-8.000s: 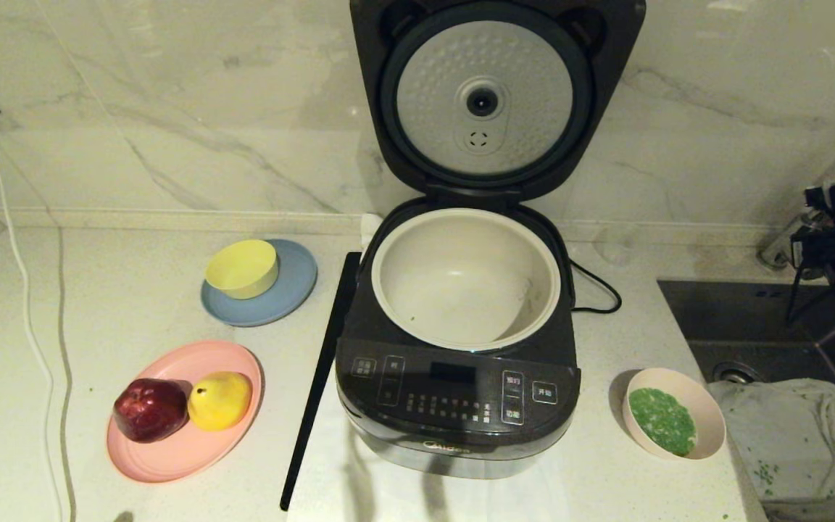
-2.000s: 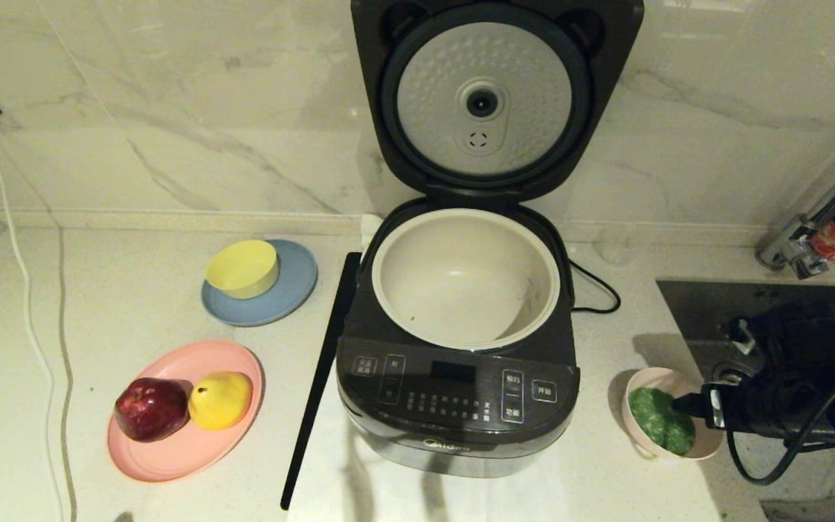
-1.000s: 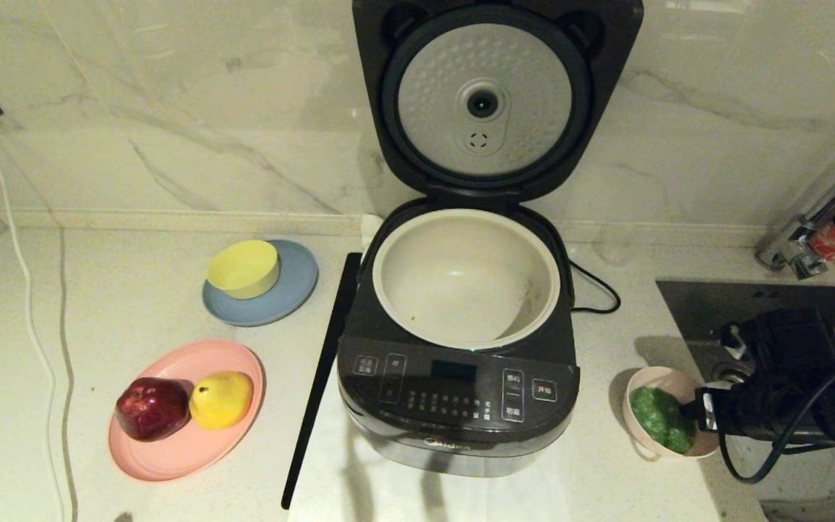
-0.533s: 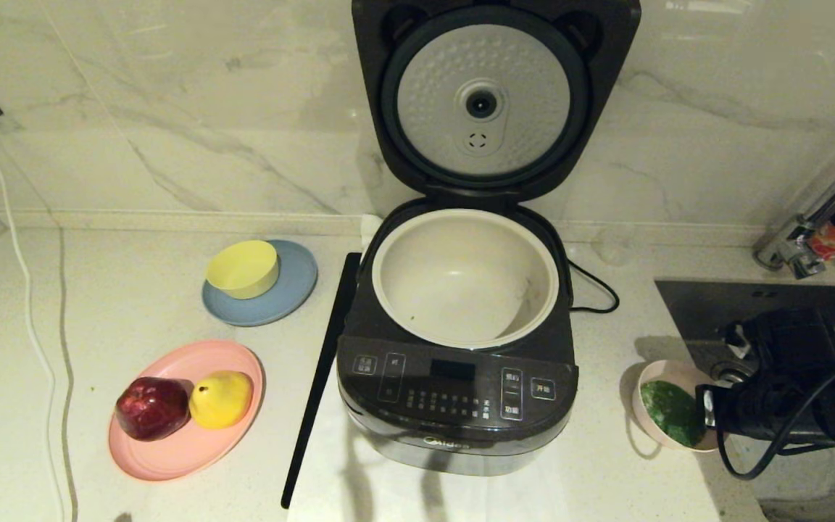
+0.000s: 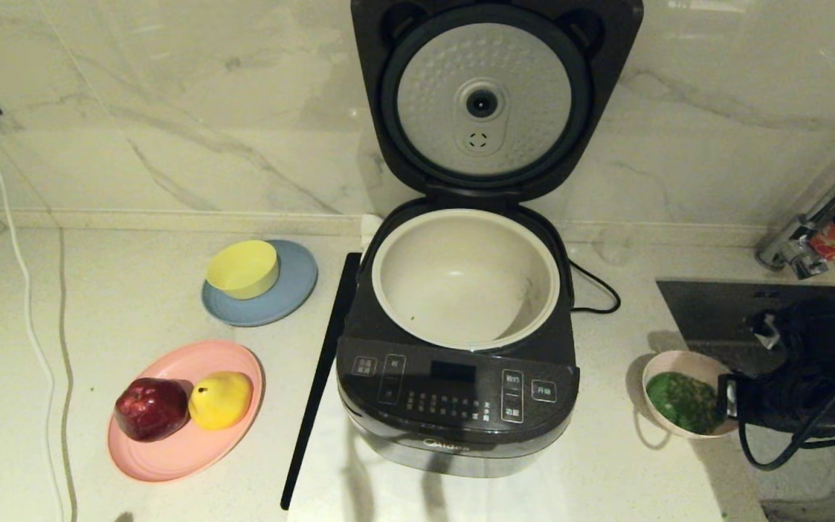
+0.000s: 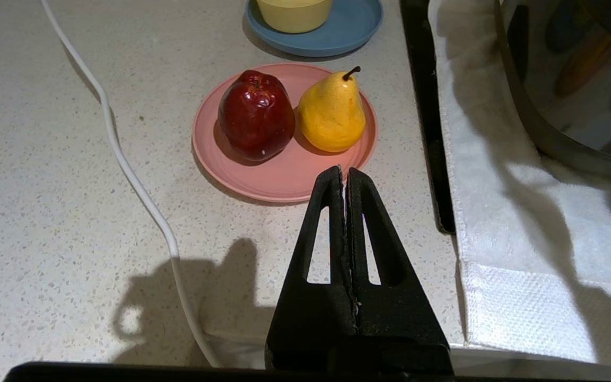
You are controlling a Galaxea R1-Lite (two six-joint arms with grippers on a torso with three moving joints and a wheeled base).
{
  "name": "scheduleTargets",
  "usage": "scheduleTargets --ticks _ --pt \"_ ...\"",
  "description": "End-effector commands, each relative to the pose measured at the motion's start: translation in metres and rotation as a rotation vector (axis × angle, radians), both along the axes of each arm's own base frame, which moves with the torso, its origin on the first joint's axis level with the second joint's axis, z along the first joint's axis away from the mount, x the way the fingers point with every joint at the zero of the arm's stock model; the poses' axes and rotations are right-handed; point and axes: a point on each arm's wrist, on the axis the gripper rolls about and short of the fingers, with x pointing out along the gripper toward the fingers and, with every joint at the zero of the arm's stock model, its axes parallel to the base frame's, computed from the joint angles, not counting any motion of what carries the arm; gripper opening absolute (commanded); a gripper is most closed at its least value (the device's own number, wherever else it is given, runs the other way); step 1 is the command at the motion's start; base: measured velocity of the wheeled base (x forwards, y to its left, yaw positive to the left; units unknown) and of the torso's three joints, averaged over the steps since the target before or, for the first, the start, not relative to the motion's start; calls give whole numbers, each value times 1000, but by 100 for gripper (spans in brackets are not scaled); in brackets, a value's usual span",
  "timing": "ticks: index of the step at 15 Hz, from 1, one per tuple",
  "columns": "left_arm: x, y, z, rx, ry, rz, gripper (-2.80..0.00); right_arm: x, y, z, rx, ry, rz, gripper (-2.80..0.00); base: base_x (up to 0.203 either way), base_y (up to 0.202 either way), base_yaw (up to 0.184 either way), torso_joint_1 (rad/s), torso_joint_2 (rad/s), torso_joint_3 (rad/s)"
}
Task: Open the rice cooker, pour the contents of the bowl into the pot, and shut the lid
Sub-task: Fill a bowl with water from the tap
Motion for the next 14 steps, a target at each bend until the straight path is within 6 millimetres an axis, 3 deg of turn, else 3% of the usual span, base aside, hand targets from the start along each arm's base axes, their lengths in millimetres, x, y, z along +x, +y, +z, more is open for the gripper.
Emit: scheduleTargets --ticks 1,9,14 --pt "1 0 -3 0 9 0 -280 -7 -21 17 24 -60 -49 -280 0 0 0 0 0 0" --pt "1 0 -3 0 9 -1 -280 -22 -105 32 148 -104 -239 -280 0 0 0 0 0 0" --pt "1 0 -3 0 9 0 -280 -31 -171 14 229 -78 -392 -280 0 0 0 0 0 0"
